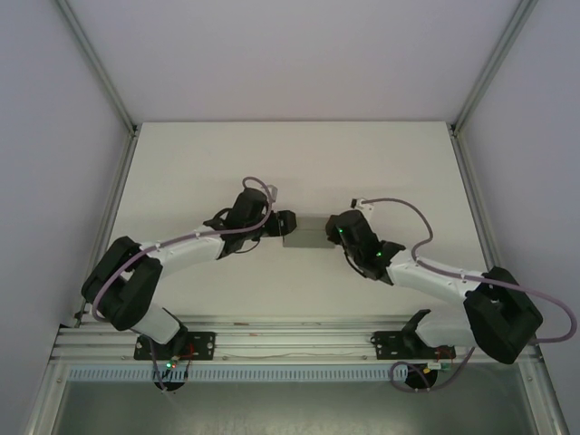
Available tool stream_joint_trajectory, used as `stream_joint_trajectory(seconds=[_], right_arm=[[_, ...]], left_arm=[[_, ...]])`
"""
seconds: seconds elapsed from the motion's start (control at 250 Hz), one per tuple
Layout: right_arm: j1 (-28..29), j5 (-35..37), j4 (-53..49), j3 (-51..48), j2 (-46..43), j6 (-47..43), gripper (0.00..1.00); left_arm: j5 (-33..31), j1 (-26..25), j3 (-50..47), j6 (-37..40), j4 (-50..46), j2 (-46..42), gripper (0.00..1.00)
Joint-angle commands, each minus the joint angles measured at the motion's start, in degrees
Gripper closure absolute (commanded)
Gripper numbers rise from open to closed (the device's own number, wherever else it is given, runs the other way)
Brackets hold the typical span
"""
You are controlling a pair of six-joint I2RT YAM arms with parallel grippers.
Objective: Assemble paper box
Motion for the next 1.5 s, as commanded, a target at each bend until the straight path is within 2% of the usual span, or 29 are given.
stream_joint_trajectory(seconds=[0.0,0.112,0.304,0.352,0.448,0.564,0.684,0.763,0.859,1.019,1.259,1.367,1.495], right_arm=[[0.9,0.5,-14.0,4.2,-0.1,-1.3,0.67],[0.6,2.3,-16.2,6.9,-1.2,-3.3,0.54],[-0.8,3.3,-19.5,11.5,-3.7,-10.5,0.32],[-1.1,1.0,-19.5,12.7,-4.3,-16.1,0.25],[-1.3,-7.6,-19.2,14.2,-5.4,-34.0,0.0],[-1.2,-18.4,-21.1,15.7,-5.5,-54.6,0.0],[-1.3,-29.3,-30.3,19.4,-5.3,-77.1,0.0],[-1.2,-32.3,-36.0,22.6,-3.0,-87.4,0.0],[-1.2,-31.8,-42.3,27.7,2.2,-94.5,0.0],[-1.3,-25.7,-49.6,36.0,12.8,-101.6,0.0],[-1.3,-17.1,-52.3,45.2,26.7,-103.8,0.01],[-1.3,-15.8,-52.2,47.7,31.7,-102.4,0.08],[-1.3,-15.9,-53.6,50.1,35.9,-101.0,0.25]], left_arm=[[-6.3,-0.6,4.2,3.5,-13.7,-1.1,0.26],[-10.5,-0.5,7.1,5.2,-17.1,-3.9,0.0],[-17.1,-0.3,11.9,8.7,-22.0,-7.8,0.0],[-18.9,-0.3,12.4,9.3,-22.9,-9.0,0.0],[-22.2,0.2,12.2,10.4,-24.1,-11.9,0.0],[-27.8,0.6,10.8,10.4,-27.1,-16.2,0.0],[-31.1,0.9,5.7,8.6,-28.0,-22.0,0.0],[-30.3,1.0,1.1,6.7,-26.7,-25.6,0.0],[-26.2,1.0,-3.2,6.0,-25.6,-28.5,0.0],[-27.5,0.9,-6.1,3.9,-27.4,-30.4,0.0],[-28.8,1.0,-8.3,2.8,-28.9,-31.6,0.0],[-29.5,1.0,-8.9,2.7,-29.7,-31.9,0.0],[-28.8,1.0,-9.5,2.7,-29.7,-32.3,0.0]])
